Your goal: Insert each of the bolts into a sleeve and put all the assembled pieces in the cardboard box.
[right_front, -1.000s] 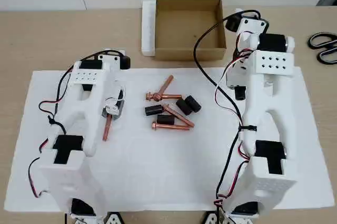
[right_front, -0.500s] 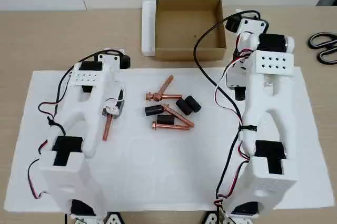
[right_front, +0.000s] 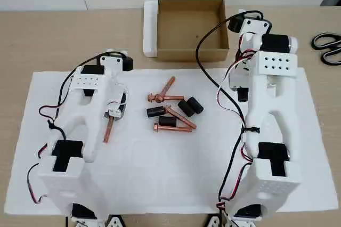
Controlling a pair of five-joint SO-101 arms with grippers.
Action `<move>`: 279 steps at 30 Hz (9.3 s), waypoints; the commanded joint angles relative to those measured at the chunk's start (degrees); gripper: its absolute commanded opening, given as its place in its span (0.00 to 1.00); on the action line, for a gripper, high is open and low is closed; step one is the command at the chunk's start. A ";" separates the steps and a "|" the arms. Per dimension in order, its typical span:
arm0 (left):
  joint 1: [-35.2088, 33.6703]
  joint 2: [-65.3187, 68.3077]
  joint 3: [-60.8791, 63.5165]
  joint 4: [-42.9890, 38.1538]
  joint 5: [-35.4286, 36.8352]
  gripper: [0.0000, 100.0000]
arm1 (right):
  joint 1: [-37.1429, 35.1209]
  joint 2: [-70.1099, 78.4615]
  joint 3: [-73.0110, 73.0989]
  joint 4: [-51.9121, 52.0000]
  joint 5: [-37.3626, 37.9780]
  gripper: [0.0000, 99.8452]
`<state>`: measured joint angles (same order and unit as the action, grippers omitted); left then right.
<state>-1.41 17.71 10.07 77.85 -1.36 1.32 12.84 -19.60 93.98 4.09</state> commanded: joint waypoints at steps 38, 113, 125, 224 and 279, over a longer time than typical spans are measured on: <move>10.37 -50.64 -10.24 16.62 8.35 0.01 | -4.00 -79.08 52.04 -30.64 1.23 0.00; 34.11 -78.51 28.97 -26.90 26.99 0.01 | -39.16 -116.70 93.71 -40.57 -9.05 0.00; 36.13 -75.69 29.49 -27.43 26.90 0.01 | -40.40 -116.70 93.71 -40.66 -9.05 0.00; -14.59 -78.59 33.54 3.43 2.90 0.22 | -14.81 -59.38 39.82 -55.08 4.13 0.00; -14.59 -78.59 36.26 3.96 2.90 0.22 | -13.85 50.24 -74.99 -38.81 4.57 0.22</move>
<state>-15.91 -60.26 46.64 81.45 1.98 -10.90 70.68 -86.95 49.76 8.13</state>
